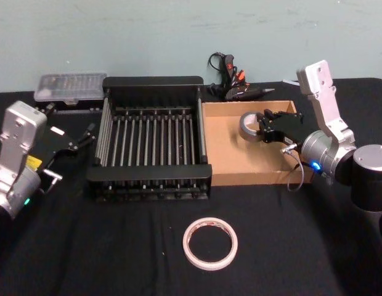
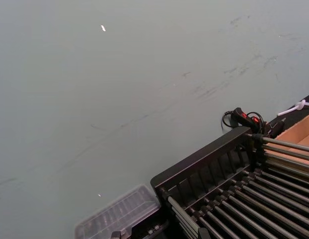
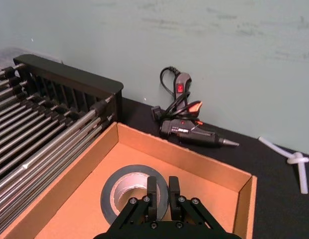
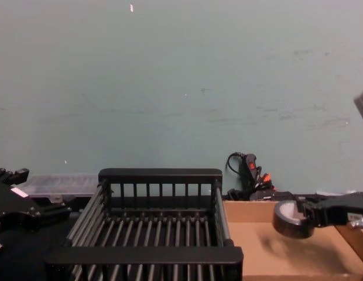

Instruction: Pick up the white tape and place it into the black box , Pick up the silver tape and place it into the brown box.

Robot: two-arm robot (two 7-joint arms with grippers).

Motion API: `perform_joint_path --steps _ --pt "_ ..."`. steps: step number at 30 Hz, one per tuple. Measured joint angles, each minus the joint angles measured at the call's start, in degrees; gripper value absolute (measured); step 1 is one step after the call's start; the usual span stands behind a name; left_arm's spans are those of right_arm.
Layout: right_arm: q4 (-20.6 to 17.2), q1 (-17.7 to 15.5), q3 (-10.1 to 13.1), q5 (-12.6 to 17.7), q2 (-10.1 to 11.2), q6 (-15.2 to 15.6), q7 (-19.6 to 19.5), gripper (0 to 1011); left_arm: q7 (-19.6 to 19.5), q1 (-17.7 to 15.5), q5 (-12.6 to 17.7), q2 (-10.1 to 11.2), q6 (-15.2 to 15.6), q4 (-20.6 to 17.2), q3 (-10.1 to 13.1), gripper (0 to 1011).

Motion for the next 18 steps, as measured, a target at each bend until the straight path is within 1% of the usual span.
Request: perform_joint_path --steps 8,18 --pt "1.7 0.8 -0.2 -0.2 -0.7 1.0 0.6 144 0.0 0.0 0.0 0.0 0.0 0.0 0.0 1001" --pt "2.0 1.0 -0.2 -0.3 -0.8 2.0 1.1 144 0.0 0.0 0.0 0.0 0.0 0.0 0.0 1001"
